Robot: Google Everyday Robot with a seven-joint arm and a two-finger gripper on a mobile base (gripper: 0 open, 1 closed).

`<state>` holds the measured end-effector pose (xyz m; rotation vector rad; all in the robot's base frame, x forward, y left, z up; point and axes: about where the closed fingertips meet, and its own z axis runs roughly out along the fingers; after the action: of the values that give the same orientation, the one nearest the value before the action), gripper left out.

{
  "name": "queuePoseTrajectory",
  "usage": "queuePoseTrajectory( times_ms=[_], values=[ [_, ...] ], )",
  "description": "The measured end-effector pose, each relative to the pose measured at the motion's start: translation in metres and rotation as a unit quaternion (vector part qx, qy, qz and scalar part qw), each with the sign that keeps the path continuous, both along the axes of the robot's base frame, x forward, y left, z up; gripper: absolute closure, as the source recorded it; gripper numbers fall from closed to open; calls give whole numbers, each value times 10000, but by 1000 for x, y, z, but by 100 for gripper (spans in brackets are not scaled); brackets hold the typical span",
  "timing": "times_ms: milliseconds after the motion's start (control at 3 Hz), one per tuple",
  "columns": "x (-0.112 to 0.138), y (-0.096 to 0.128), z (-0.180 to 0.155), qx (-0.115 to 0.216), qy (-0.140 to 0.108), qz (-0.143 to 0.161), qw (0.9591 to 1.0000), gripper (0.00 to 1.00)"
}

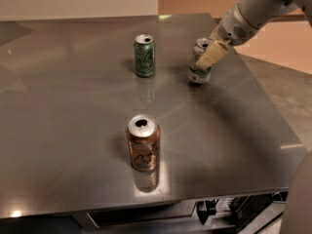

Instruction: Move 7up can near green can

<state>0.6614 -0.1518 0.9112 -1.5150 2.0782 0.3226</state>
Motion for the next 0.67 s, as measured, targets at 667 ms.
queuePoseTrajectory(
  times_ms=[667],
  values=[
    [15,42,0,225,38,335,9992,100]
  ],
)
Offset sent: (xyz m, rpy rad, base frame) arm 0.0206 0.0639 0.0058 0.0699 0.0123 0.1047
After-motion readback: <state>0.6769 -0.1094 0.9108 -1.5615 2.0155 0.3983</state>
